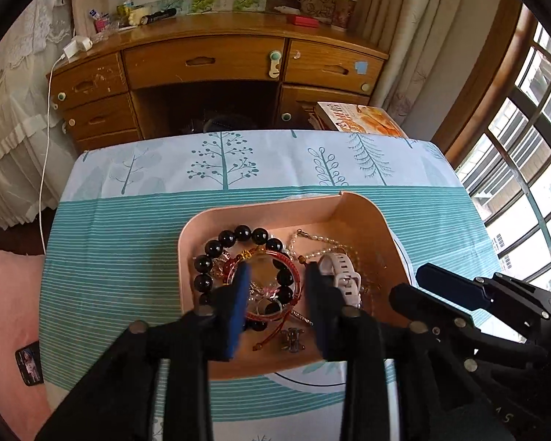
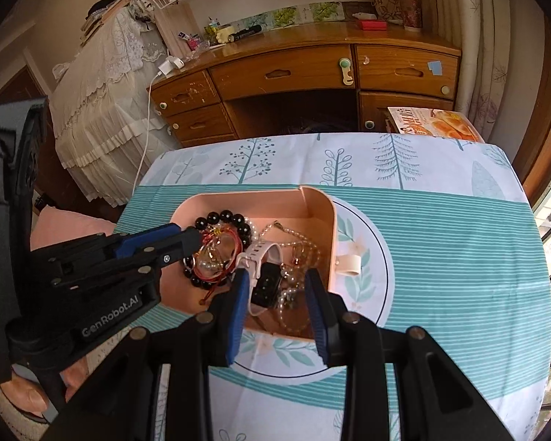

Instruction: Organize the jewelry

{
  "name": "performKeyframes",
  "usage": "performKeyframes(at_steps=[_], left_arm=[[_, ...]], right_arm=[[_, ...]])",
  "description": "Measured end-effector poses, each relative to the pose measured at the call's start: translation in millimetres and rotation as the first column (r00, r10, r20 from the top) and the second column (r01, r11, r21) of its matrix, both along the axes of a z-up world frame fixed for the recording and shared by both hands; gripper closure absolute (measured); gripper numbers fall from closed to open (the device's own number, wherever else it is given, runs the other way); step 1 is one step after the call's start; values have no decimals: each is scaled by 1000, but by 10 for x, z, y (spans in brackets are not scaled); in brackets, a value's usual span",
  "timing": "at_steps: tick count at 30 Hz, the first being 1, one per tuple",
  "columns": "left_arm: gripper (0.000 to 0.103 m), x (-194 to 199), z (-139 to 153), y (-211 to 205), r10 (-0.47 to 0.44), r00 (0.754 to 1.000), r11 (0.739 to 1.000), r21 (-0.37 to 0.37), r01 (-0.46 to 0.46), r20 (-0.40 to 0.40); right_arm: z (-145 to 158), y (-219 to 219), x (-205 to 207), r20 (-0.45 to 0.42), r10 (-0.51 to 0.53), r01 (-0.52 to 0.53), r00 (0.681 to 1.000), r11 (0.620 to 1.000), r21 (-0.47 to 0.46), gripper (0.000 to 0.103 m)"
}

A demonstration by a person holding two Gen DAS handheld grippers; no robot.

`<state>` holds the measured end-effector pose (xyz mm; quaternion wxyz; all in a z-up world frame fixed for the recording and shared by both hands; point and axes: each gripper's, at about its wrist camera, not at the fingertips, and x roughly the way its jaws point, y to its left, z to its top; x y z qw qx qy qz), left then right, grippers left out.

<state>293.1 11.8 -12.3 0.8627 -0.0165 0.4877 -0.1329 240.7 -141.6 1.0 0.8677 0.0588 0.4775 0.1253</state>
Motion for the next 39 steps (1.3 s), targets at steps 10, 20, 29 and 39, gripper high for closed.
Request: performKeyframes(at_steps=[10, 20, 29, 39], left_arm=[[12, -144, -60, 218, 93, 995, 996, -6, -93, 39], [1, -1046, 25, 193, 101, 990, 994, 41, -106, 95], [1, -2220, -48, 147, 149, 981, 987, 36, -154, 123], [1, -3050, 51, 18, 172, 967, 978, 84, -190, 186]], right_arm=[[-120, -59, -219, -15, -10, 10, 1000, 1000, 0, 68], [-107, -243, -1113, 28, -70, 71, 997, 997, -13, 51], [-108, -428, -2158, 51, -142, 143, 989, 990, -13, 50], [95, -407, -2885, 151, -159, 165, 976, 986, -28, 50]])
